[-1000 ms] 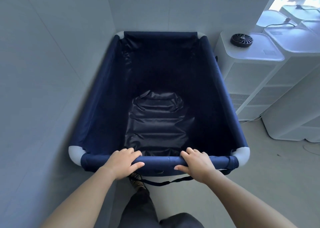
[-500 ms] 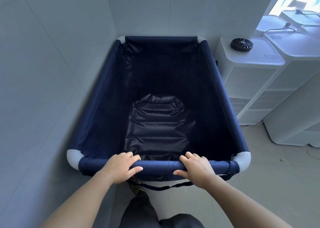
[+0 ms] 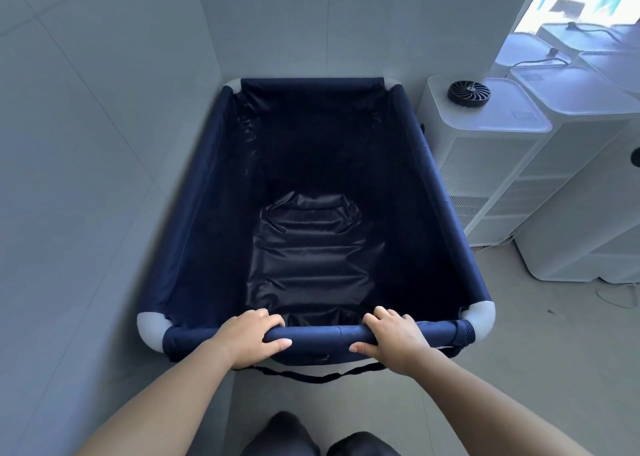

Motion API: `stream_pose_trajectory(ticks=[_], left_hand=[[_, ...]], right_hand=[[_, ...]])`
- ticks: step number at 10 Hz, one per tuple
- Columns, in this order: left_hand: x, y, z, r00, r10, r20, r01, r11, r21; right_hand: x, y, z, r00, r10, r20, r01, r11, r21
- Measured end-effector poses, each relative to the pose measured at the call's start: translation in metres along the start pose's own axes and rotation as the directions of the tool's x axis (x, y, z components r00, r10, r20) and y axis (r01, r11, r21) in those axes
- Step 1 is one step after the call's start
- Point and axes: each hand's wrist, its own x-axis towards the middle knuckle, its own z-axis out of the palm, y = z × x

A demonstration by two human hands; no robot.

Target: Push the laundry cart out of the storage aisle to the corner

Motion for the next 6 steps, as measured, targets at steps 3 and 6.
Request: stream_pose_trajectory(ticks=[3,6], left_hand=[[0.003,0.001,-0.008,0.998,0.06,0.034,-0.058,0.998,-0.04],[0.005,0.018,-0.023,0.991,0.091,-0.094,-0.088,0.996,0.033]], right_hand=[[-0.006,-0.007,-0.004,0.998,0.064,-0.008,-0.063,0.998,0.028],[-0.008,-0.011,-0.014,0.986,0.119,-0.119,-0.092,0.973,0.211]])
